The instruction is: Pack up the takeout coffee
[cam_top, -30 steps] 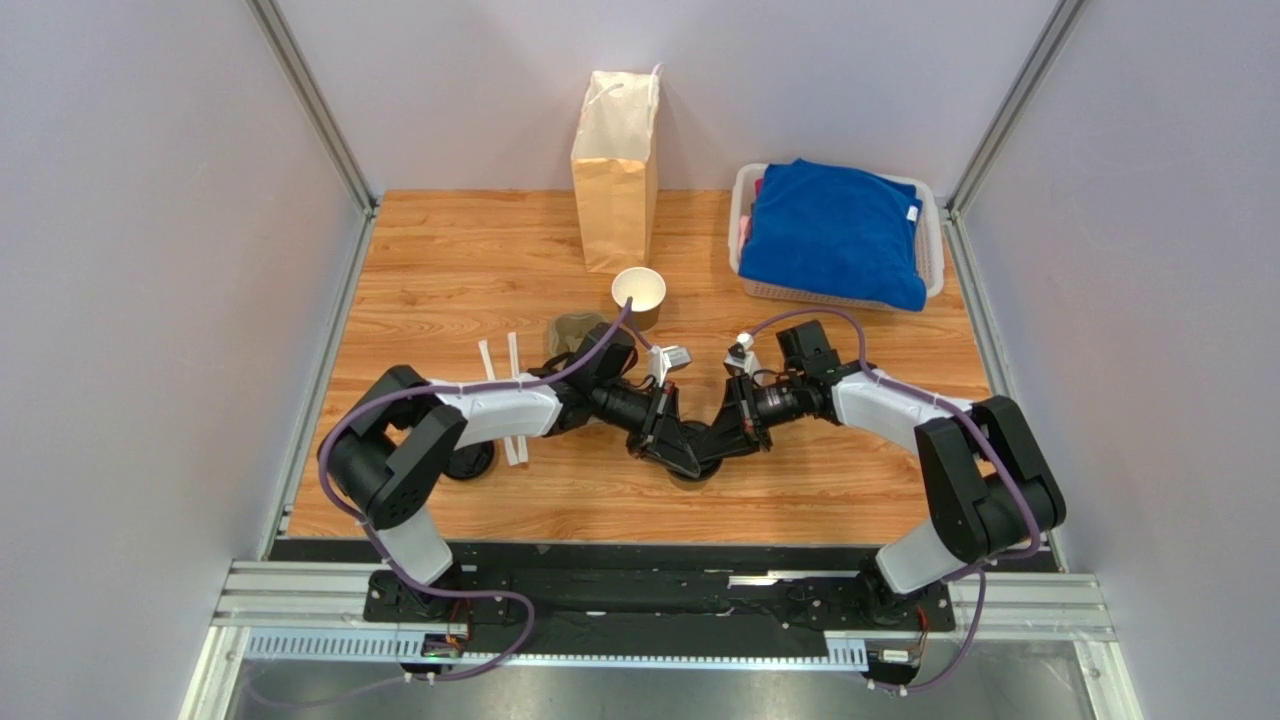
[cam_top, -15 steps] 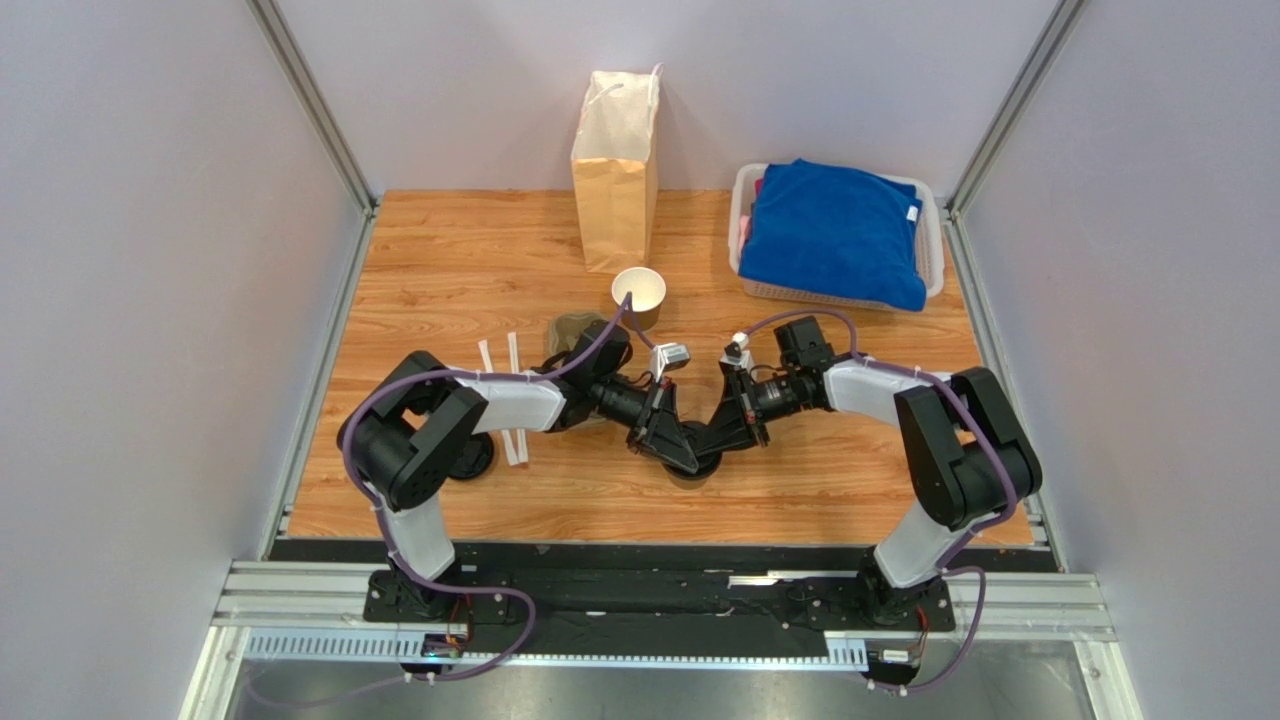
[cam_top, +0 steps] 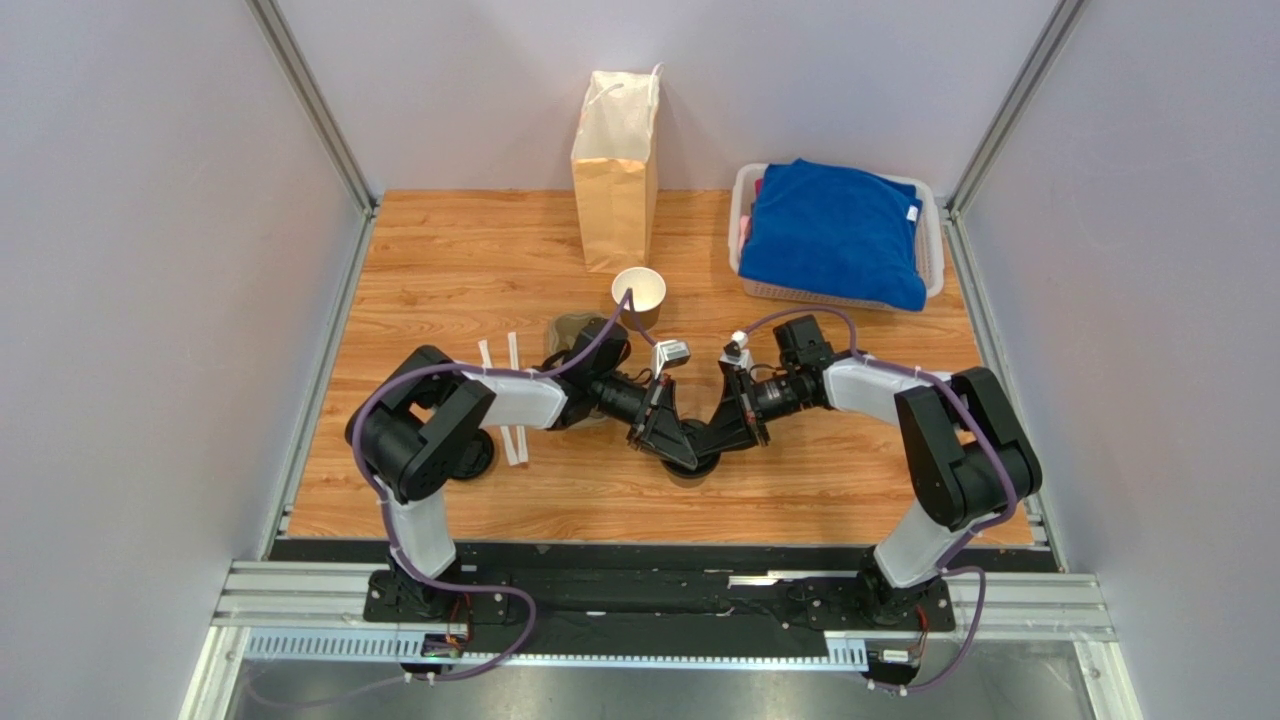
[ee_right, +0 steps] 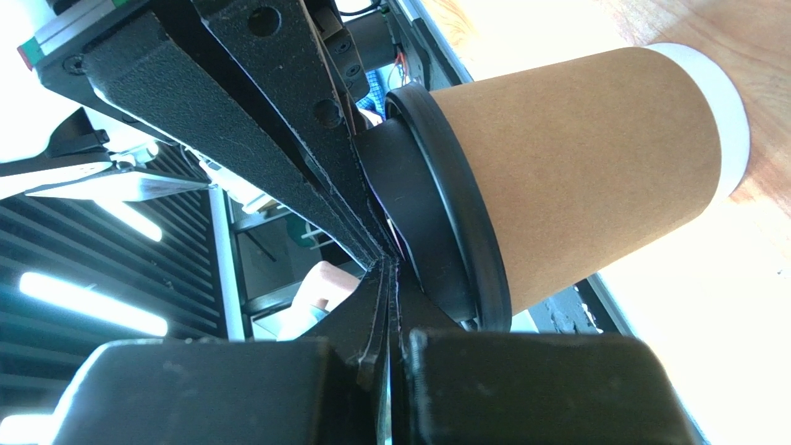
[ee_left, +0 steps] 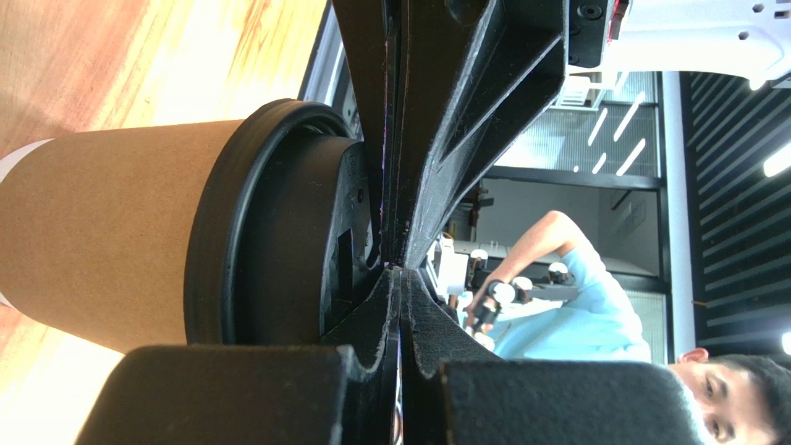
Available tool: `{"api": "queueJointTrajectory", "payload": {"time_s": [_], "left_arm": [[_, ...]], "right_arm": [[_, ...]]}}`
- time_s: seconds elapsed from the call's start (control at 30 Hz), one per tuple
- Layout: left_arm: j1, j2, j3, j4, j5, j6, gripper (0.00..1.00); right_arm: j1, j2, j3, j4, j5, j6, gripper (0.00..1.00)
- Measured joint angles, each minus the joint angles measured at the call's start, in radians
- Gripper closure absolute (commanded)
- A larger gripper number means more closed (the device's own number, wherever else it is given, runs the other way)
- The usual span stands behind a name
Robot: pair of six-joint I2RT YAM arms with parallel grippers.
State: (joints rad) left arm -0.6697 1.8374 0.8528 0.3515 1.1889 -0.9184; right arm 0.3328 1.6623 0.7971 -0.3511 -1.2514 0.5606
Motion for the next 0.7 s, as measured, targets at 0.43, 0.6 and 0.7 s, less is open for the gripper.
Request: {"api": "queueJointTrajectory", "payload": {"time_s": [0.43,0.6,0.7], "left_arm": [[-0.01,-0.159,-0.033,-0.054,-0.133,-0.022,0.97],[0.003,-0.299,-0.007,-0.145,-0.168,0.028,0.94],[0.023,-0.323,0.032,-0.204,-0.171,0.076,0.94]], "right_arm": [[0.078,-0.19,0.102,-0.085,0.129,-0.024,1.0],[0.084,-0.29,0.156,-0.134,0.142,-0.033,1.0],[0.084,-0.343,0.142,-0.143,0.155,-0.026,1.0]]}}
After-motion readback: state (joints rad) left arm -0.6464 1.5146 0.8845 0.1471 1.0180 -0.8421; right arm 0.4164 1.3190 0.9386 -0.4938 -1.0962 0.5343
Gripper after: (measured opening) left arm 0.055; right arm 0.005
